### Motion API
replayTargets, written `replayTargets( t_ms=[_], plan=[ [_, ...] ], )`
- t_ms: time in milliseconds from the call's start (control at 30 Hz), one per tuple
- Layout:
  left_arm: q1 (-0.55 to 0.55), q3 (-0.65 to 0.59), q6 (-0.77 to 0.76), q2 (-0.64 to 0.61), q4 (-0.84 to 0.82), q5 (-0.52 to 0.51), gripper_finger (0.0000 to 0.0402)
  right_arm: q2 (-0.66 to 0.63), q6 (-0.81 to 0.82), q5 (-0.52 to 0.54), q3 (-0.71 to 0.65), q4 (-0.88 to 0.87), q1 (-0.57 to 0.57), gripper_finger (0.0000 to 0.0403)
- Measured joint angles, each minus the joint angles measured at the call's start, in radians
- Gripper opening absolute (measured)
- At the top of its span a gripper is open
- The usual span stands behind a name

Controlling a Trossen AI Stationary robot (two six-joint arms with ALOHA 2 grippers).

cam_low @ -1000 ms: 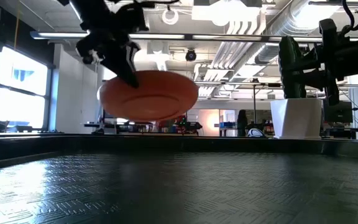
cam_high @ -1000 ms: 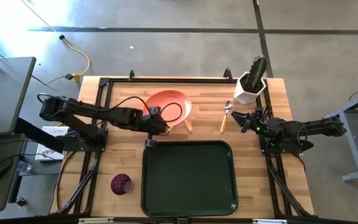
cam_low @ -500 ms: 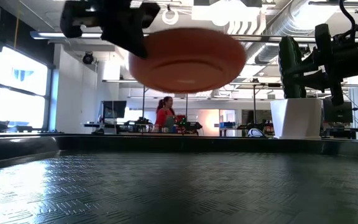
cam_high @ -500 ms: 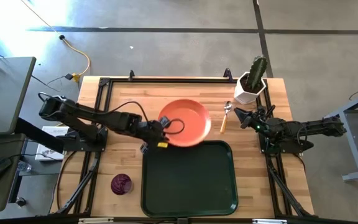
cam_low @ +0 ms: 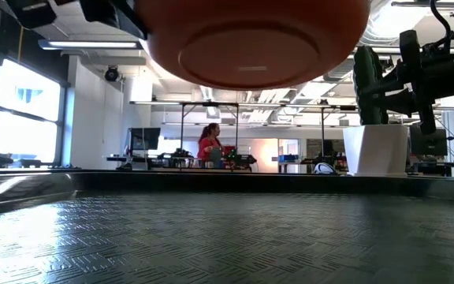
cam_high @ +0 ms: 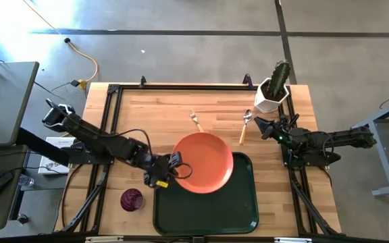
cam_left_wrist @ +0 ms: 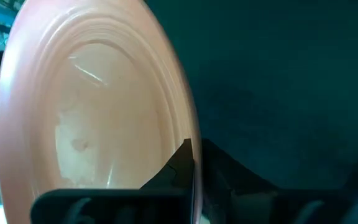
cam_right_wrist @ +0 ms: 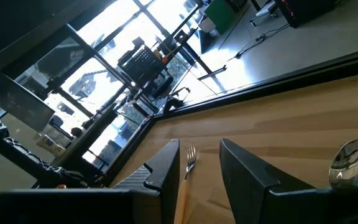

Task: Pick and place plate/cup/fork/spoon on tray
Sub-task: Put the orange plate on the black tray

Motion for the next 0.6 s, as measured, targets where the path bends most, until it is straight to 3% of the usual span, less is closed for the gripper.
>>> replayTargets(
  t_ms=[167,600],
  plan=[
    [-0.049,0.000,-0.069,0.026,0.052,-0.004,0.0006,0.000,0.000,0.000,0.000,0.000,0.000,0.0105],
    [-0.097,0.000,-0.071,0.216,0.248,-0.024,0.0007,0.000,0.000,0.000,0.000,-0.001,0.000,0.0105]
  ],
)
